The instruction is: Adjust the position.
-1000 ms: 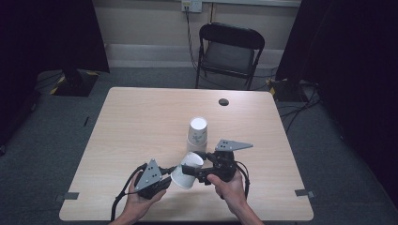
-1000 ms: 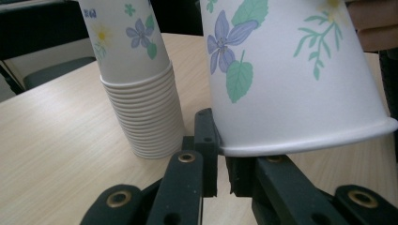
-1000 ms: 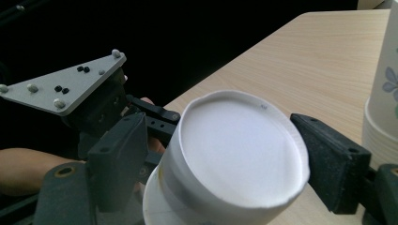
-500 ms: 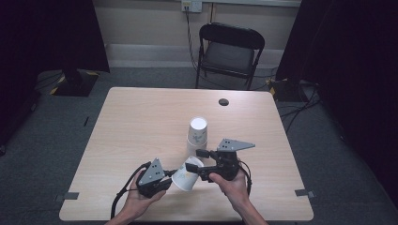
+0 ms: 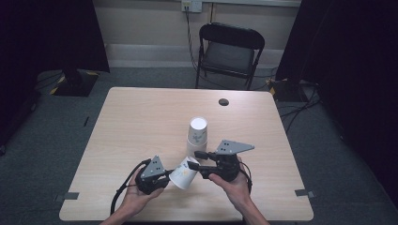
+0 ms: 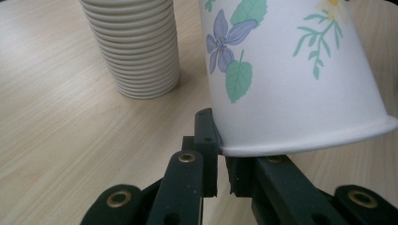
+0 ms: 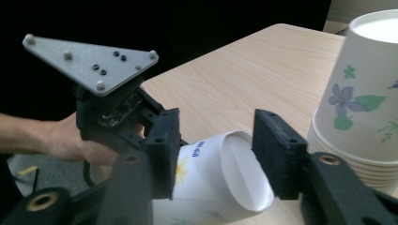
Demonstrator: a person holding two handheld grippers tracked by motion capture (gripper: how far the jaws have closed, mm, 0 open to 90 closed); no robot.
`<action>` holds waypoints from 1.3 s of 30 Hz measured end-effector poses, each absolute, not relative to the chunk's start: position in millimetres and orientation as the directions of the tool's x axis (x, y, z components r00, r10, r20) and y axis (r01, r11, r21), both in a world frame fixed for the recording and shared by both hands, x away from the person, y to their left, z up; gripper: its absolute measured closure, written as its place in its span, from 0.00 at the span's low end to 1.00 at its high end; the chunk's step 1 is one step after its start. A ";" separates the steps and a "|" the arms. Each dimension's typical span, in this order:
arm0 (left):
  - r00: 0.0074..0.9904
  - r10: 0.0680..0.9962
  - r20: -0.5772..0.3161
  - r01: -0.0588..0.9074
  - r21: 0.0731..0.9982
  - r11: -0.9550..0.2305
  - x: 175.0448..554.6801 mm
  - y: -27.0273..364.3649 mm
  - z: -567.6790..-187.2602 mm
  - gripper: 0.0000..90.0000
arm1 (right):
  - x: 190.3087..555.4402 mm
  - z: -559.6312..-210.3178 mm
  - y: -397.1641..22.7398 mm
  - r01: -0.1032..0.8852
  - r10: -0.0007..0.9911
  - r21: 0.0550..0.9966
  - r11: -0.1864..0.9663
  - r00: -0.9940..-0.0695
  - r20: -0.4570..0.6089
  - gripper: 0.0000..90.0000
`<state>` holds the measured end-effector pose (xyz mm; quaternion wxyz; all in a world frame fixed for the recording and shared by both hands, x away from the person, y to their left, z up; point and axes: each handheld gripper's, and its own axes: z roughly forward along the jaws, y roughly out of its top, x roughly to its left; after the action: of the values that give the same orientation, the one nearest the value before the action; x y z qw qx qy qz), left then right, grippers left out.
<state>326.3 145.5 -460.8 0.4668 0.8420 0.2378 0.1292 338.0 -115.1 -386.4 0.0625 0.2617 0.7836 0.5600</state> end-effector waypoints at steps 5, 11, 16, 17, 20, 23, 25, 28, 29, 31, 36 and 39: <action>0.859 0.512 -0.019 0.297 0.833 -0.467 328.1 145.6 -463.1 0.94 | 336.0 -386.6 -108.2 0.316 0.458 0.908 0.276 -0.874 0.165 0.70; 0.873 0.484 -0.056 0.328 0.801 -0.500 331.6 145.1 -464.0 0.94 | 333.8 -391.0 -98.6 0.306 0.433 0.890 0.337 -0.890 0.141 0.75; 0.880 0.471 -0.063 0.323 0.806 -0.496 329.6 143.7 -461.0 0.94 | 332.7 -395.5 -96.5 0.289 0.425 0.885 0.365 -0.898 0.118 0.75; 0.879 0.472 -0.067 0.325 0.808 -0.491 329.3 143.7 -460.7 0.94 | 333.3 -395.4 -97.2 0.285 0.422 0.886 0.365 -0.899 0.115 0.75; 0.882 0.464 -0.085 0.334 0.808 -0.486 331.0 143.7 -461.1 0.95 | 333.8 -395.3 -99.2 0.271 0.415 0.886 0.376 -0.904 0.101 0.76; 0.885 0.455 -0.101 0.341 0.806 -0.483 332.3 141.6 -462.3 0.95 | 334.3 -398.2 -100.3 0.259 0.412 0.876 0.406 -0.908 0.077 0.78; 0.886 0.450 -0.109 0.344 0.806 -0.482 332.7 141.5 -462.2 0.95 | 334.7 -400.5 -101.6 0.257 0.407 0.870 0.420 -0.910 0.072 0.78; 0.889 0.443 -0.113 0.342 0.807 -0.481 331.5 141.9 -461.0 0.95 | 334.9 -403.1 -103.2 0.252 0.402 0.861 0.442 -0.914 0.061 0.77; 0.885 0.451 -0.119 0.350 0.808 -0.474 331.3 143.1 -460.1 0.95 | 334.9 -403.5 -103.5 0.250 0.396 0.861 0.442 -0.916 0.062 0.77; 0.884 0.449 -0.132 0.355 0.814 -0.460 331.4 145.2 -458.6 0.95 | 334.6 -404.2 -103.9 0.243 0.384 0.863 0.442 -0.921 0.063 0.76; 0.874 0.452 -0.177 0.379 0.831 -0.408 333.0 152.0 -456.9 0.97 | 332.9 -404.5 -104.6 0.220 0.371 0.853 0.474 -0.928 0.034 0.76; 0.868 0.464 -0.178 0.385 0.832 -0.401 334.7 154.8 -456.7 0.97 | 333.8 -407.0 -105.0 0.222 0.375 0.844 0.489 -0.927 0.027 0.74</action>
<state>334.7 154.8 -456.7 0.4851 0.8358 0.2538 0.0408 333.8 -105.0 -407.0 0.0805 0.1737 0.8590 0.4748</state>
